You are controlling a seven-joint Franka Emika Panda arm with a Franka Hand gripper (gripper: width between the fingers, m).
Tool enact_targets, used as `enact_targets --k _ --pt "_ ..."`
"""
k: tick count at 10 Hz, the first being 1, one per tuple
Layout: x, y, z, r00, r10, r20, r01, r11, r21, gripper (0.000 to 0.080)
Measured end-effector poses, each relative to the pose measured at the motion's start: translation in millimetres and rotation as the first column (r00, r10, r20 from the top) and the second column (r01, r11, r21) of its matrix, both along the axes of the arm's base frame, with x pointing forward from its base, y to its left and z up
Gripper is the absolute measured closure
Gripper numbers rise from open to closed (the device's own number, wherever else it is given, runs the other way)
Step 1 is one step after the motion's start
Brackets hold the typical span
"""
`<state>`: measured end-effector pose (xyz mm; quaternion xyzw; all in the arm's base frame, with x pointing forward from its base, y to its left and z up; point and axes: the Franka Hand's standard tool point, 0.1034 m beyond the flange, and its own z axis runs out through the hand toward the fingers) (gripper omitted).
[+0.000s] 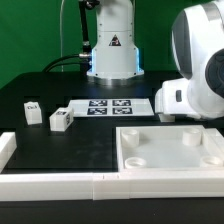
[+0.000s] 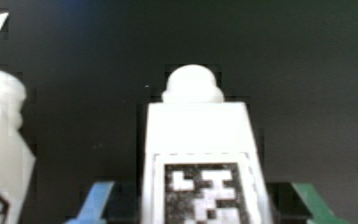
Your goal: Assemble one leg
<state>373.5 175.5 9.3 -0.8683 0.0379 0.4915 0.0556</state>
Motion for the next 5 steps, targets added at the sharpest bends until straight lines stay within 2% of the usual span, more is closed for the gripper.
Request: enact_targets --k 1,3,5 --pt "2.7 -0.4 12.5 1.000 -0.003 0.000 0.003 1.000 -0.011 0.0512" --pt "12.7 1.2 56.4 1.000 0.009 -0.016 -0.009 1.000 -0.014 0.0512" --pt "23.6 2.6 77.5 1.000 0.011 0.022 -0.011 1.000 -0.008 0.0512"
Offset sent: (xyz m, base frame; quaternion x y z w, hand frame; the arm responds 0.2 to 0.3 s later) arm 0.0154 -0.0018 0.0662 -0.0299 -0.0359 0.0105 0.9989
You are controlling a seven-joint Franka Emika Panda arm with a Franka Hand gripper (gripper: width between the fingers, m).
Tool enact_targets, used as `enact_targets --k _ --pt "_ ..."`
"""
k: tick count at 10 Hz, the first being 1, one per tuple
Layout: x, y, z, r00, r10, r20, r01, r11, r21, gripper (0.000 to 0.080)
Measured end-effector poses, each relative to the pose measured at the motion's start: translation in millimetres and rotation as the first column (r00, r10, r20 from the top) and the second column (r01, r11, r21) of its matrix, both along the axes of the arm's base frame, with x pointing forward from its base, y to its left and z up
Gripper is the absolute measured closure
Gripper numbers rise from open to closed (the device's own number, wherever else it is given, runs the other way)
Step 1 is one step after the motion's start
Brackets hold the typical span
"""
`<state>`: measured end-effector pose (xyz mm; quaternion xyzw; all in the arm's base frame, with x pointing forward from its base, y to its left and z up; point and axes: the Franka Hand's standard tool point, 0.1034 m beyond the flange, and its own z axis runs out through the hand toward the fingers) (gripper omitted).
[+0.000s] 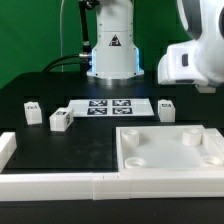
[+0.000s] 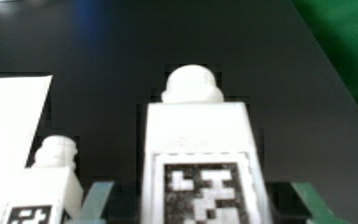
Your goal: Assemble one leg
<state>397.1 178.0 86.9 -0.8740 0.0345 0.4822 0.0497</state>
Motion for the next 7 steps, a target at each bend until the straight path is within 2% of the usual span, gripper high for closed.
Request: enact_targets --k 1,2,5,6,7 --pt "3.1 0.7 2.5 1.000 -0.002 0.015 0.002 1.000 0.002 0.0512" --pt "8.8 2.3 -1.4 0.997 -0.012 0.072 0.012 1.000 0.001 0.0512" --pt "19.9 6.0 -1.2 0.925 -0.045 0.378 0.051 0.999 -0.004 0.0512" --pt "18.4 5.6 -0.8 0.900 -0.047 0.433 0.056 0.998 -0.007 0.0512" --pt "25.5 6.0 -0.8 0.848 -0.050 0.527 0.062 0.998 -0.005 0.0512"
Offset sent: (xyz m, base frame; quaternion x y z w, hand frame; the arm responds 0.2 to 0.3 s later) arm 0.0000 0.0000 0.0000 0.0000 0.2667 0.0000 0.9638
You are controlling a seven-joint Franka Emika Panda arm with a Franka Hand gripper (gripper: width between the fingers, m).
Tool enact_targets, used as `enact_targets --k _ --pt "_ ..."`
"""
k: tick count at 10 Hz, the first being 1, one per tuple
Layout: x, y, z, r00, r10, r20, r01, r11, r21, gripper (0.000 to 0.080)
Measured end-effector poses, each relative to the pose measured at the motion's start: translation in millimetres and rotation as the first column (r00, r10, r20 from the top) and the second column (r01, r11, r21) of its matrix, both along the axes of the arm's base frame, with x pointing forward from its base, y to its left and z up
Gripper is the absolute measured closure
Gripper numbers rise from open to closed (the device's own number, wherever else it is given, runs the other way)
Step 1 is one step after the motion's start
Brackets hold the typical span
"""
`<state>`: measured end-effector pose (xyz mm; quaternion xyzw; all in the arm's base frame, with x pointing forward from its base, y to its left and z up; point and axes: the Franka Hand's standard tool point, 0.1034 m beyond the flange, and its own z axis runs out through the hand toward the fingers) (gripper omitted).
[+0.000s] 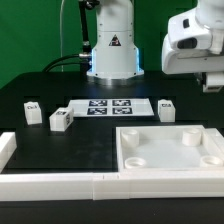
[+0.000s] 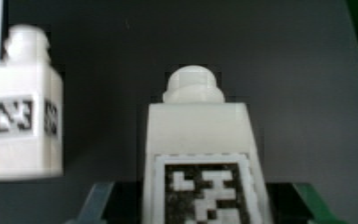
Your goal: Assemble one leg
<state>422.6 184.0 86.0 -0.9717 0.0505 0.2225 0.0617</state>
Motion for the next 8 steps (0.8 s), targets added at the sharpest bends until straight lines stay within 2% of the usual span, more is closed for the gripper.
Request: enact_targets --k 1,2,3,4,5,6,7,8 --pt "5.7 -4.3 6.7 0.998 0.021 0.059 -0.020 1.000 -0.013 0.0512" --pt "20.9 -8.1 13.5 0.982 0.033 0.187 -0.029 0.999 -0.024 0.0512" --pt "27.6 -16.3 19.7 0.948 0.029 0.318 -0.021 0.999 -0.028 0.0512" --pt "32.1 -22.3 22.3 0.927 0.034 0.374 -0.026 0.999 -0.027 0.0512" --pt "48.1 -24.7 28.5 0.870 0.019 0.492 -0.009 1.000 -0.022 0.0512" --pt "43.7 -20.3 25.9 0.820 0.000 0.572 0.008 1.000 -0.013 0.0512" --pt "36.5 -19.4 21.9 0.826 0.010 0.564 0.000 1.000 -0.017 0.0512" --pt "39.6 -20.2 23.5 0.823 0.006 0.568 0.003 1.000 -0.015 0.0512"
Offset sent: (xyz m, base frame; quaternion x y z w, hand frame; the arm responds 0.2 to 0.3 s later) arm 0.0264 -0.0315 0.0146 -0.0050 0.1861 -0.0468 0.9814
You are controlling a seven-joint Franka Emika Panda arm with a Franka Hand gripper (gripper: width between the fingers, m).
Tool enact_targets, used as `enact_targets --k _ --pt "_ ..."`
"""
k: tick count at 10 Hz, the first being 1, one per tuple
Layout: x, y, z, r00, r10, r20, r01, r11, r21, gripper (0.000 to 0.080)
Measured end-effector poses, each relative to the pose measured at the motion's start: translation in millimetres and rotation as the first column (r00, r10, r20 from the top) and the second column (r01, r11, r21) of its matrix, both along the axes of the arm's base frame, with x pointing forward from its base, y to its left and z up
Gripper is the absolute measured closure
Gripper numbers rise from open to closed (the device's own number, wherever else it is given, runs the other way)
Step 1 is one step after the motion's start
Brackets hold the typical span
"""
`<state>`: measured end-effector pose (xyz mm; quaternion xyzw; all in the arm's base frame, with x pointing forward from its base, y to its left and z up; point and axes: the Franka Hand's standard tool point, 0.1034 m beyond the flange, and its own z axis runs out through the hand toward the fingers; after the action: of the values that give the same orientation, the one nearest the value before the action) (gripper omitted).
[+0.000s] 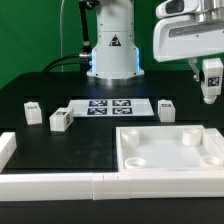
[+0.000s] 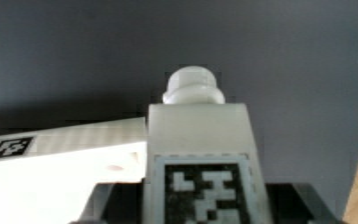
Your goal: Assemble one leg
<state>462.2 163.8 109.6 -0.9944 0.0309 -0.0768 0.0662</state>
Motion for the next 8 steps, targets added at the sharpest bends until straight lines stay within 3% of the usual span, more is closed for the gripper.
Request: enact_targets --k 2,6,7,8 --pt "9.1 -8.2 -5.1 0.995 0.101 0.007 -0.101 0.995 -0.020 0.0512" --pt "79.9 -39.4 -0.9 0.968 0.241 0.067 -0.237 0.970 -0.059 0.0512" --pt "89.9 -39.5 -1.4 0.968 0.235 0.086 -0.230 0.971 -0.060 0.0512" --pt "86.7 -39.5 -2.6 0.966 0.235 0.112 -0.228 0.971 -0.067 0.0512"
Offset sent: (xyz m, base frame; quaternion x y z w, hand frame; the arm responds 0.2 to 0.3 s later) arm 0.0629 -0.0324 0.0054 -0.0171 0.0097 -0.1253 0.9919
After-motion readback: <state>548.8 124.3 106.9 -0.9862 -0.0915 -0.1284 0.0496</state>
